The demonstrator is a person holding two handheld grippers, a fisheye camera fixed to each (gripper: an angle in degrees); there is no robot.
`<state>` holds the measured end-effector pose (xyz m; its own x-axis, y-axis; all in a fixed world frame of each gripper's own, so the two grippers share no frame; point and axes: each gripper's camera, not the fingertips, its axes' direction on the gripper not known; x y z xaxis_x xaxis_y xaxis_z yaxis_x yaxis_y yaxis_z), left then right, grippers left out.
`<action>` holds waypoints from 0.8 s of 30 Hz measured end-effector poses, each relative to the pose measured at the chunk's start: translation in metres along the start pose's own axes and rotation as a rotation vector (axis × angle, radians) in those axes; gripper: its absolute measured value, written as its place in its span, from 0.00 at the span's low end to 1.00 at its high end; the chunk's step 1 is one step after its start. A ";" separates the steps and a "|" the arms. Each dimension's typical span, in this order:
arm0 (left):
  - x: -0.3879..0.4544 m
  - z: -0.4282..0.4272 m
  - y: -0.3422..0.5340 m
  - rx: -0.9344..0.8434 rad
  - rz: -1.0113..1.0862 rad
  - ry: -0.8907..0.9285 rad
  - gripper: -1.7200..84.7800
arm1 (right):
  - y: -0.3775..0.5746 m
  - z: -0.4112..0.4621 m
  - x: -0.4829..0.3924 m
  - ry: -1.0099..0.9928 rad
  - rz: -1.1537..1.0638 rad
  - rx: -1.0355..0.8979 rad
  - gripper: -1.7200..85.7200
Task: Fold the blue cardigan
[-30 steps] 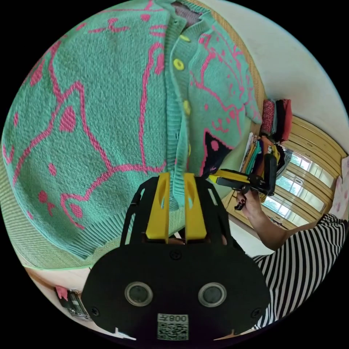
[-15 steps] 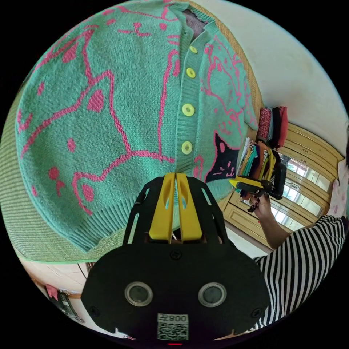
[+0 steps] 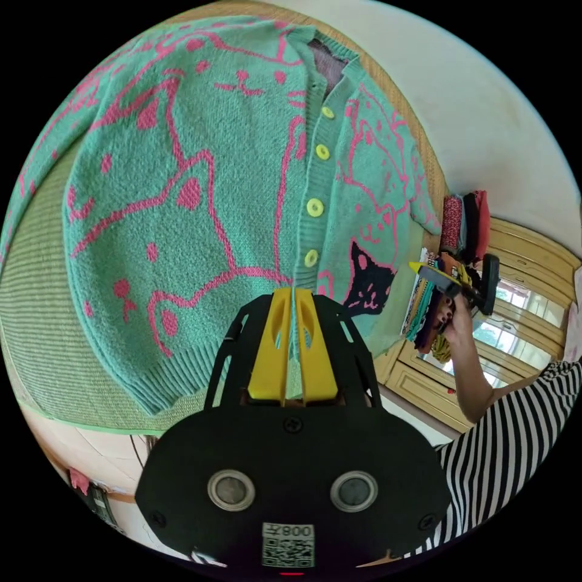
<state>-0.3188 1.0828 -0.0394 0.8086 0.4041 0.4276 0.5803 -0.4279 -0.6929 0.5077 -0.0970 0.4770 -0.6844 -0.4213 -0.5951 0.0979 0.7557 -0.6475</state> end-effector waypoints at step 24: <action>0.155 0.065 -0.021 -0.158 0.568 0.006 0.04 | 0.019 0.008 0.061 -0.645 0.126 -0.196 0.06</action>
<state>-0.2119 1.2065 0.0033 0.9972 0.0719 0.0186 0.0633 -0.6915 -0.7196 0.4740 -0.1124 0.4244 -0.1028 -0.4926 -0.8642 -0.0259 0.8698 -0.4927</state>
